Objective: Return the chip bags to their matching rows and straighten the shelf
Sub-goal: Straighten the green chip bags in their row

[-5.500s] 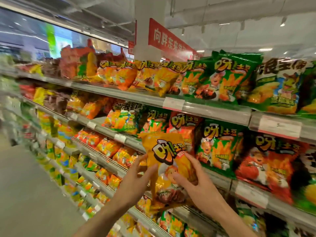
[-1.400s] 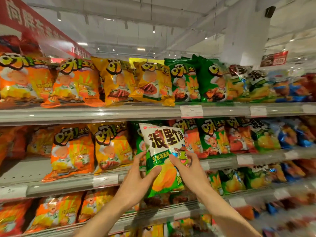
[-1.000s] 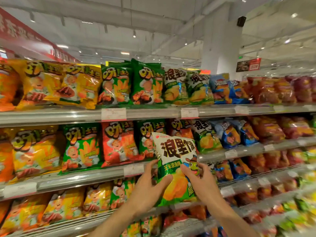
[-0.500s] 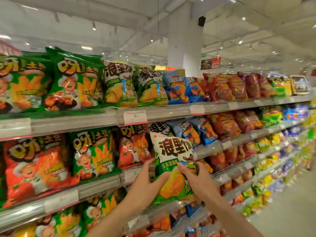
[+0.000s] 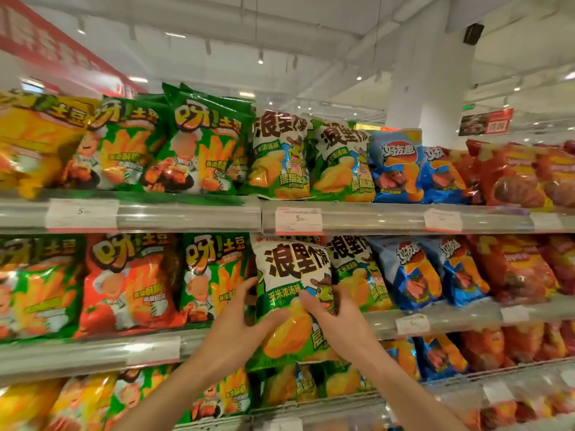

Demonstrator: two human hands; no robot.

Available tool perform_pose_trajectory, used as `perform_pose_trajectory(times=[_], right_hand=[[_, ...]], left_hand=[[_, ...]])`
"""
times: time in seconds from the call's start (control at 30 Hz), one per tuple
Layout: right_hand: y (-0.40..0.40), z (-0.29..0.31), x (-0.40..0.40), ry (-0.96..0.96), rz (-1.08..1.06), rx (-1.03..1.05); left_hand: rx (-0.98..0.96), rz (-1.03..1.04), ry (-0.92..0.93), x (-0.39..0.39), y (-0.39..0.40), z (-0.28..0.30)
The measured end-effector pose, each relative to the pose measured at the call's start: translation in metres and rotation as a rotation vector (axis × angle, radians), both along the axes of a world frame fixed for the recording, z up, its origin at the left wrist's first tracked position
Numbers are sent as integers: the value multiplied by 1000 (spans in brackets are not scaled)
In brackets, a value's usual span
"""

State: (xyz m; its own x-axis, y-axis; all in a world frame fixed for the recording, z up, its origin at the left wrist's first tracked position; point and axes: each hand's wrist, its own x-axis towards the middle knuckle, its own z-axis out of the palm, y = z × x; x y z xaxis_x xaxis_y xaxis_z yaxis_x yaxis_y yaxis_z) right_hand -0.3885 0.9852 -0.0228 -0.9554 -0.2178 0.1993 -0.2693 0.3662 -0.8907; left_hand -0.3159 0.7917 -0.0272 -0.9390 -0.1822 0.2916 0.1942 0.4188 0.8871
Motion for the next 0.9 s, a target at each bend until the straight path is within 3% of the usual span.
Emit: perform_pose_trajectory(times=[0.2,0.5,0.7,0.9], right_hand=[[0,-4,-45,-8,61,-109],[-33,-20,-99,87,-7,248],[-47,-28,-102,80,-31,166],[-34,-10,-105,220,-59,158]], left_hand=[[44,136,47,19,-5,4],[-33,356,37,48,-18,-5],[-46,394,41,61,-26,-4],[-103,403,39,60,-32,-1]])
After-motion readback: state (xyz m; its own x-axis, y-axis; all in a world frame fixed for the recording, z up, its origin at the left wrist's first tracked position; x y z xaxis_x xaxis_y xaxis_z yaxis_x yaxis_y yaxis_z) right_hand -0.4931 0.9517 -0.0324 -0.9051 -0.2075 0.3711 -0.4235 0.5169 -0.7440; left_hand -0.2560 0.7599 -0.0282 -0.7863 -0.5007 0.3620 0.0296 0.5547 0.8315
